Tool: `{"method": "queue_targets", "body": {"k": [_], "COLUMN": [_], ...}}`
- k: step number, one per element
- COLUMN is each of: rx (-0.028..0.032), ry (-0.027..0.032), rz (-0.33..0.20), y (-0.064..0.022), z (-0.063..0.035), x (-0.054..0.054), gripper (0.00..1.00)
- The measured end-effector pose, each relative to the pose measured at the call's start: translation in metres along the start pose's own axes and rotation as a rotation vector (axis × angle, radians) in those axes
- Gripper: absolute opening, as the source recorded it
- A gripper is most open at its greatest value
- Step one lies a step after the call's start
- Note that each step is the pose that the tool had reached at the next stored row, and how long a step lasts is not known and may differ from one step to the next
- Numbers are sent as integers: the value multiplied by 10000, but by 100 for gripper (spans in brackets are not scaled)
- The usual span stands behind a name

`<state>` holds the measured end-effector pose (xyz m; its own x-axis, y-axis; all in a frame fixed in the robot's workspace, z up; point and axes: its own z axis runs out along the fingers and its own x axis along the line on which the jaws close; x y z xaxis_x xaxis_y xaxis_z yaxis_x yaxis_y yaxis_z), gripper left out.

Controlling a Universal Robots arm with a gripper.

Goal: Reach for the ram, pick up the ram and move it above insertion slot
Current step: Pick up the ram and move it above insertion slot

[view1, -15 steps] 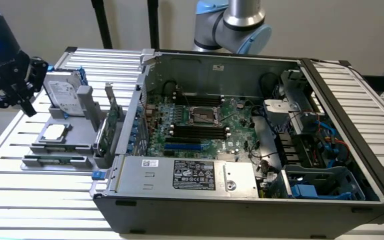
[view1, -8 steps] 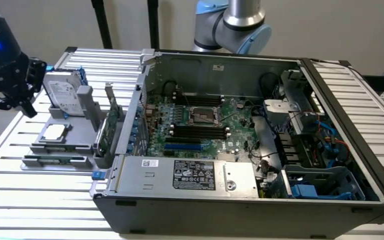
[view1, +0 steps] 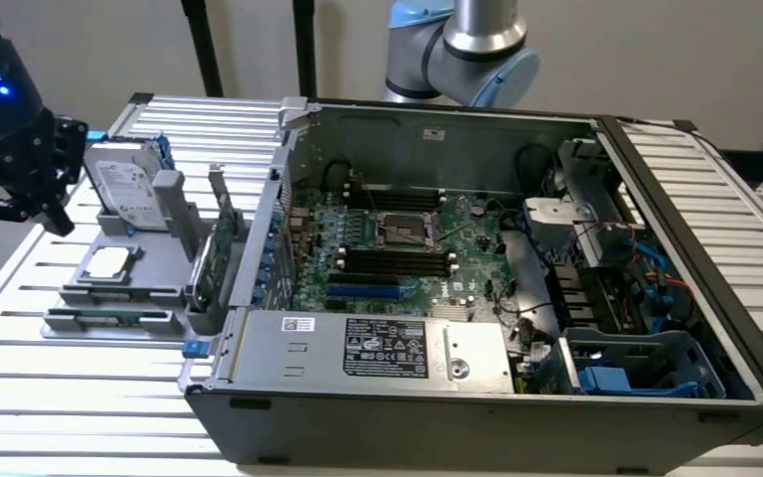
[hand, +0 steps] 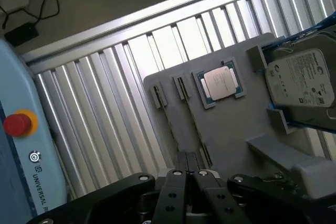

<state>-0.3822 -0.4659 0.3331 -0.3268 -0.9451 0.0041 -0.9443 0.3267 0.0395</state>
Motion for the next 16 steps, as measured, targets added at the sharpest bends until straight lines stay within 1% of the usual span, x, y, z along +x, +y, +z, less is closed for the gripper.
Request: {"method": "queue_targets", "body": {"k": [4, 7, 11, 13, 15, 16], "rx": [3, 6, 7, 6, 7, 7], "ry": [29, 43, 61, 63, 63, 64], "rz": [-720, -1155, -1577, -1599, -1615, -1626], "y": [0, -2, -22, -24, -28, -29], "z": [6, 9, 8, 7, 7, 7], "x": [0, -1, -8, -9, -10, -10], "gripper": [11, 11, 11, 12, 24, 24]}}
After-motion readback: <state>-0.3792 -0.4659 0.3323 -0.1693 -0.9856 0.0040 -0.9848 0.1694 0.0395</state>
